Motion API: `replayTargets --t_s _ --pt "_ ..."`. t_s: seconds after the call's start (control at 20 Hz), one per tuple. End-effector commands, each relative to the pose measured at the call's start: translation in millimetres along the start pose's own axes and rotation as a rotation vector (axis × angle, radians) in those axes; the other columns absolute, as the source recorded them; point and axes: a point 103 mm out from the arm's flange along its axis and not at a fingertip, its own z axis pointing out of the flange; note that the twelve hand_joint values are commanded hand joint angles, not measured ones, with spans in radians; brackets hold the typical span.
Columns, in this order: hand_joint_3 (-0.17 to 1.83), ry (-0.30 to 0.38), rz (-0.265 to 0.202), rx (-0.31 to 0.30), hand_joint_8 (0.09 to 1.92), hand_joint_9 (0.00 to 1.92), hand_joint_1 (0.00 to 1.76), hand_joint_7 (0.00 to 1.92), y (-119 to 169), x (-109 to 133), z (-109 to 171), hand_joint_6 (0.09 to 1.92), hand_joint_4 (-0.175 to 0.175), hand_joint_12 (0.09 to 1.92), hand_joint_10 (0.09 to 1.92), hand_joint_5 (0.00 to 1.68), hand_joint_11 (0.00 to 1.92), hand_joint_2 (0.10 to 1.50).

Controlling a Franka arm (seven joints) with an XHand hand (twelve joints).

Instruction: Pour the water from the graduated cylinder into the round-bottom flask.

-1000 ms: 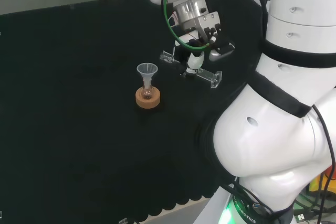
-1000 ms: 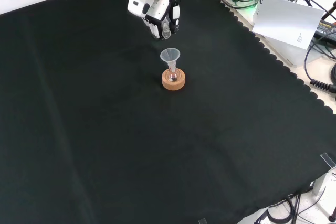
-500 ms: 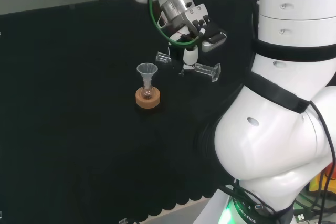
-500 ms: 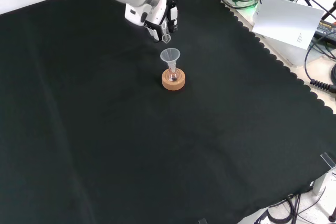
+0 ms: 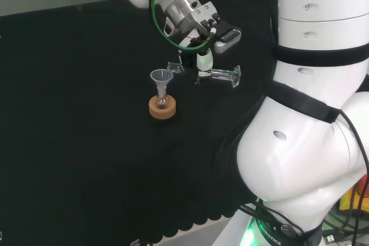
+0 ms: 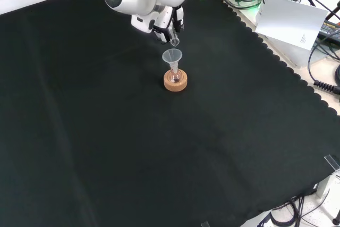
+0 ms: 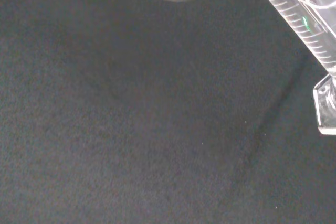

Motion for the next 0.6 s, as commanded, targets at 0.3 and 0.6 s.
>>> replayTargets --t_s 0.3,0.6 --pt "-0.01 -0.031 0.043 0.093 0.66 1.51 1.25 1.21 -1.5 2.7 -8.2 0.81 0.027 0.75 0.09 1.10 1.28 1.05" --pt "-0.01 -0.044 0.062 0.110 0.66 1.51 1.26 1.22 -3.1 0.8 -11.9 0.81 0.026 0.75 0.09 1.10 1.28 1.04"
